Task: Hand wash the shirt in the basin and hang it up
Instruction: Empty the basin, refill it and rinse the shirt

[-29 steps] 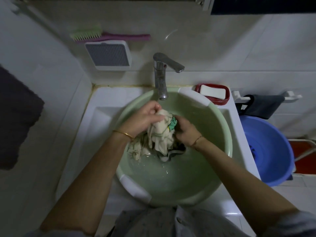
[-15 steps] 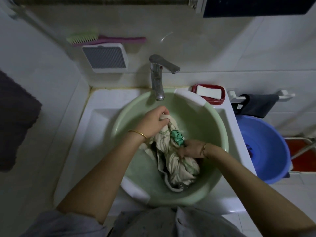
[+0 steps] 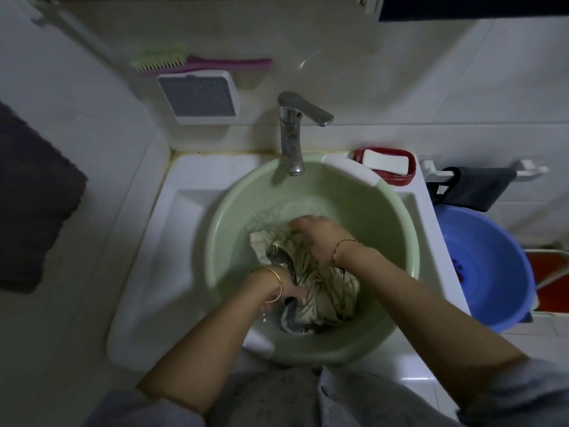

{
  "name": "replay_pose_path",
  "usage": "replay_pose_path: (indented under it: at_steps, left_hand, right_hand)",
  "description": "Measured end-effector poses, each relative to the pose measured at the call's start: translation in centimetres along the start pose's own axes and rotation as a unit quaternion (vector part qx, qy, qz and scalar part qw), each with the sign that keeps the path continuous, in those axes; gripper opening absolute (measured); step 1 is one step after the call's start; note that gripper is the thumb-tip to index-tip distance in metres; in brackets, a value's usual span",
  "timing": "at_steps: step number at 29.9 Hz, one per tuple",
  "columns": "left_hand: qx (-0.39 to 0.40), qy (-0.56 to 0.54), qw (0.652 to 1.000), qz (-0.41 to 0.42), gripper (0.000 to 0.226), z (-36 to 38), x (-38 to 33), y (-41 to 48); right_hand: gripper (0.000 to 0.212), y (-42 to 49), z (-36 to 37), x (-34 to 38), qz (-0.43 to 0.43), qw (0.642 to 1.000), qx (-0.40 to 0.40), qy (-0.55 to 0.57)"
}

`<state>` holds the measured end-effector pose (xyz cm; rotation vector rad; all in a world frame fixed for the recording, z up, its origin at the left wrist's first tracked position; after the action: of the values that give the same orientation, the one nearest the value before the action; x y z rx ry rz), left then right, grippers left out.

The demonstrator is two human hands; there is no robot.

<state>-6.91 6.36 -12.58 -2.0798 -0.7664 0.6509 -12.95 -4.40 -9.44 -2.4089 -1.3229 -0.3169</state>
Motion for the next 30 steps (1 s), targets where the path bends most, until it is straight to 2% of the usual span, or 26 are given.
replay_pose_path:
  at_steps: [2,4,7,10,11,13,16,19,21,24,26,28,30]
  left_hand:
    - [0.034,-0.029,0.999,-0.017,0.06,0.8,0.4,0.4]
    - [0.044,-0.088,0.995,-0.024,0.058,1.1,0.9,1.0]
    - [0.033,-0.176,0.984,-0.026,0.055,1.1,1.4,1.1]
    - [0.026,-0.216,0.976,-0.025,0.052,1.3,1.6,0.9]
    - [0.03,-0.238,0.97,-0.028,0.053,1.4,1.6,1.0]
    - [0.05,-0.279,0.958,-0.03,0.056,1.8,1.8,1.3]
    - [0.05,-0.301,0.952,-0.007,0.06,2.0,1.5,1.7]
    - [-0.004,-0.268,0.962,0.06,0.027,1.4,0.5,1.6]
    - [-0.044,-0.267,0.958,0.089,0.026,0.5,0.2,1.6]
    - [-0.118,-0.302,0.94,0.11,0.021,-2.1,0.5,1.2]
    - [-0.162,-0.402,0.894,0.11,0.015,-4.2,0.7,0.2]
    - [-0.195,-0.487,0.844,0.113,0.015,-6.0,0.8,-0.7]
    - [-0.23,-0.508,0.821,0.123,0.016,-7.4,0.7,-1.7]
  right_hand:
    - [0.07,0.0,1.4,0.4,-0.029,0.997,0.058,-0.03]
    - [0.067,-0.2,2.4,0.3,-0.03,0.992,0.093,-0.075]
    - [0.051,0.1,2.6,-0.4,0.024,0.988,0.055,-0.144]
    - [0.024,0.1,1.3,-1.4,0.088,0.986,0.006,-0.143]
    - [0.018,-0.2,0.7,-1.7,0.105,0.987,-0.002,-0.125]
    - [0.019,-1.1,-1.1,-2.4,0.142,0.988,-0.026,-0.06]
    - [0.012,-2.6,-4.2,-2.6,0.162,0.974,-0.124,0.098]
    - [0.018,-3.9,-6.4,-2.3,0.15,0.927,-0.219,0.264]
    - [0.008,-4.6,-7.2,-2.2,0.139,0.891,-0.264,0.342]
    - [0.013,-4.9,-7.7,-2.4,0.131,0.891,-0.291,0.324]
    - [0.02,-4.8,-7.6,-3.0,0.138,0.911,-0.26,0.29]
    - [0.039,-4.8,-6.6,-3.4,0.14,0.943,-0.151,0.262]
    - [0.056,-4.9,-5.2,-3.6,0.131,0.98,-0.026,0.15]
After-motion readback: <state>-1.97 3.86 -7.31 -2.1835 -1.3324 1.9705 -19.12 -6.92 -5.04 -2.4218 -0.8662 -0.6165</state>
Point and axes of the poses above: each hand's wrist, its own y-axis towards the middle knuckle, its own z-axis out of the palm, x = y × z, the point moved 4 cm from there along y, towards the middle knuckle, and after that the axes turned 6 degrees about -x, right-handed, at the moved point
